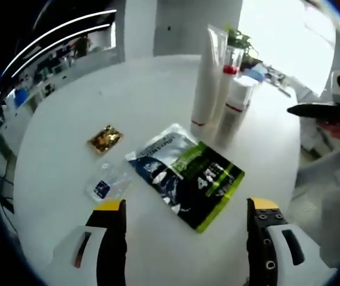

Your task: Arrange the skincare products in the storage area until every visible bottle or jar stands upright without overlapping.

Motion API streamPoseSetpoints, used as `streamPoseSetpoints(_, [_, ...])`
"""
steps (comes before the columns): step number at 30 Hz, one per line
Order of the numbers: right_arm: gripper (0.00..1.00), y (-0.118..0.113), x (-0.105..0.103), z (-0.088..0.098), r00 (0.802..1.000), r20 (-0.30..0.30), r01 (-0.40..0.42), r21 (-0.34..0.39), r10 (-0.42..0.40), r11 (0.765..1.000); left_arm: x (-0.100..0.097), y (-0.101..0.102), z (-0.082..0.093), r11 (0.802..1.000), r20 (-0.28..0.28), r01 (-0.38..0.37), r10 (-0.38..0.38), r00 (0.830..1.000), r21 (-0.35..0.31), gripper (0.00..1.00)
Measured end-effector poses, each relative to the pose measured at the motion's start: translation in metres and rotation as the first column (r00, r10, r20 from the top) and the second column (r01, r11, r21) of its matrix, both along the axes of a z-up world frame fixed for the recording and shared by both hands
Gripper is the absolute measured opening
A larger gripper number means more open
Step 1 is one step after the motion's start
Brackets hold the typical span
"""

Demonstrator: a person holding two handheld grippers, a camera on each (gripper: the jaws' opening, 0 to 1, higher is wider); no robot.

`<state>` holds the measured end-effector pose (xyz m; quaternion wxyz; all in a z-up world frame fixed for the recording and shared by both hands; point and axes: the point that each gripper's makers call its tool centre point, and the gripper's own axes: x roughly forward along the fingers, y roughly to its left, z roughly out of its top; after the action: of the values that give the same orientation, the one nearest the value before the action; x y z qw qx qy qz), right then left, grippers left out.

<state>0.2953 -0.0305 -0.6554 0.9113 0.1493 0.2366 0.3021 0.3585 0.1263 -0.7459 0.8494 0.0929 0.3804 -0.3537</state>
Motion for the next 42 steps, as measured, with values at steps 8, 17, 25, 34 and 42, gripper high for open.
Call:
streamPoseSetpoints(8, [1.0,0.001,-0.001,-0.001,1.0,0.002,-0.006,-0.01,0.006,1.0,-0.018,0.017,0.012,0.998,-0.005,-0.053,0.053,0.999,-0.033,0.89])
streamPoseSetpoints(17, [1.0,0.001,-0.002,-0.001,1.0,0.006,-0.011,-0.015,0.011,1.0,-0.035,0.038,0.021,0.99,-0.021,-0.124,0.123,0.992,-0.072,0.95])
streamPoseSetpoints(25, [1.0,0.002,-0.002,-0.001,1.0,0.01,-0.015,-0.024,0.015,1.0,-0.043,0.055,0.034,0.981,-0.005,-0.176,0.176,0.984,-0.087,0.97])
streamPoseSetpoints(34, [1.0,0.003,-0.004,-0.002,1.0,0.01,-0.025,-0.027,0.025,0.999,-0.051,0.064,0.045,0.969,0.016,-0.218,0.221,0.975,-0.114,0.97])
streamPoseSetpoints(42, [1.0,0.004,-0.004,-0.002,0.999,0.007,-0.033,-0.024,0.033,0.999,-0.062,0.075,0.04,0.959,0.011,-0.26,0.263,0.965,-0.112,0.97])
